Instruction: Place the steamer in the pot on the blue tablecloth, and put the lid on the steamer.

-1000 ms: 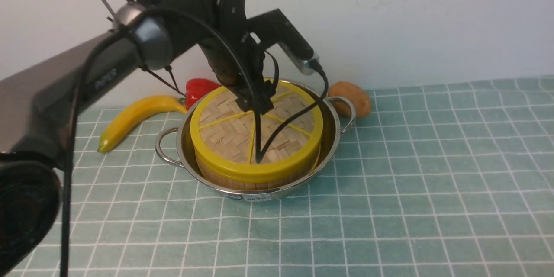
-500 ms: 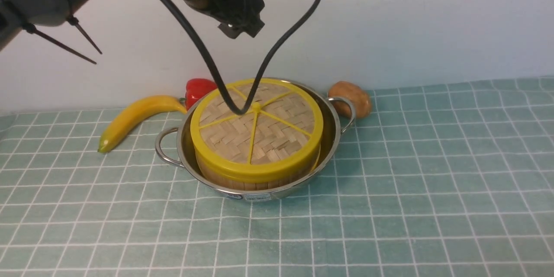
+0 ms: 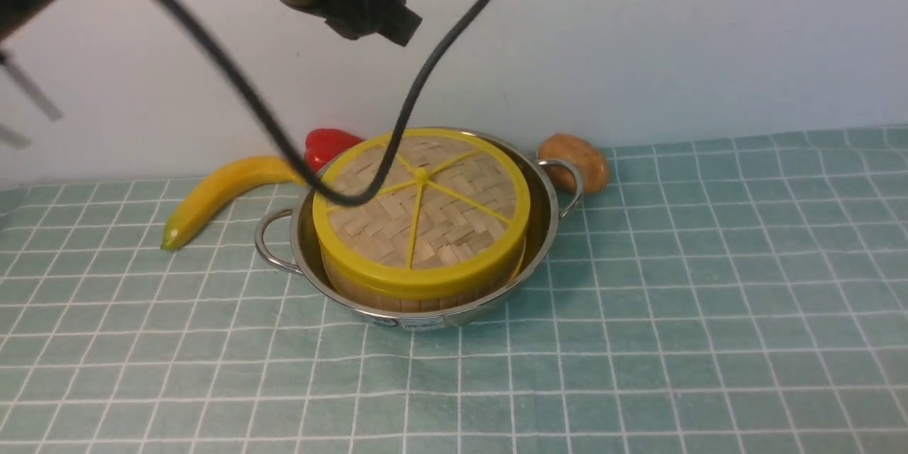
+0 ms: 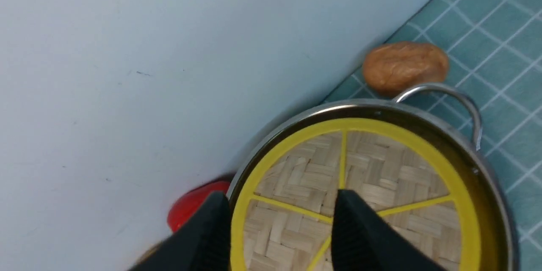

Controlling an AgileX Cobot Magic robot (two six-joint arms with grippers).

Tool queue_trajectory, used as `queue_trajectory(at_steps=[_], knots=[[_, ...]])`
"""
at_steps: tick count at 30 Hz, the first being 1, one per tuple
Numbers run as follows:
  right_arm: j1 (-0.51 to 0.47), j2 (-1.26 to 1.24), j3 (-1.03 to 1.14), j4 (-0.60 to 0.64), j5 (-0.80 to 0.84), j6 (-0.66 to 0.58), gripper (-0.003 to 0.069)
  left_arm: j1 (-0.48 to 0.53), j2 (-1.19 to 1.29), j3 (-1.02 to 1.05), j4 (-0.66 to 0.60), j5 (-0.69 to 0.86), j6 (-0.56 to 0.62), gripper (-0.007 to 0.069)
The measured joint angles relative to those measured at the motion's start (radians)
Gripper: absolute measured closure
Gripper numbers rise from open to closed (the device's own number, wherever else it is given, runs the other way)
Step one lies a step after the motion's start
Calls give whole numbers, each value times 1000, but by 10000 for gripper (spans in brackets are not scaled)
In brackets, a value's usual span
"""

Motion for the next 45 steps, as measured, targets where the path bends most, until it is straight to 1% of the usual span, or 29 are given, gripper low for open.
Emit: queue_trajectory(at_steps=[1, 2, 4, 6, 8, 9, 13, 16, 17, 18, 23, 26, 30, 35, 45], knots=[[0, 0, 0, 0, 0, 0, 419, 4, -58, 68, -11, -52, -4, 353], [0, 0, 0, 0, 0, 0, 419, 11, -150, 181, -29, -138, -7, 370], [0, 0, 0, 0, 0, 1, 419, 36, -355, 457, -70, -325, -14, 408], [0, 0, 0, 0, 0, 4, 419, 62, -446, 594, -94, -403, -14, 424], [0, 0, 0, 0, 0, 5, 419, 108, -598, 793, -139, -495, -19, 437], [0, 0, 0, 0, 0, 5, 419, 148, -671, 914, -175, -540, -24, 440], [0, 0, 0, 0, 0, 7, 419, 283, -895, 1206, -265, -622, -38, 447], [0, 0, 0, 0, 0, 8, 419, 370, -1027, 1365, -284, -634, -40, 447], [0, 0, 0, 0, 0, 8, 419, 379, -1054, 1384, -284, -635, -40, 447], [0, 0, 0, 0, 0, 8, 419, 416, -1129, 1461, -284, -635, -41, 447], [0, 0, 0, 0, 0, 8, 419, 446, -1335, 1595, -284, -642, -40, 437], [0, 0, 0, 0, 0, 8, 419, 447, -1429, 1622, -284, -634, -30, 433], [0, 0, 0, 2, 0, 8, 419, 447, -1534, 1623, -272, -550, 9, 426], [0, 0, 0, 3, -1, 8, 419, 447, -1548, 1624, -264, -422, 18, 424], [0, 0, 0, 3, -2, 8, 419, 447, -1549, 1624, -264, -410, 22, 410]])
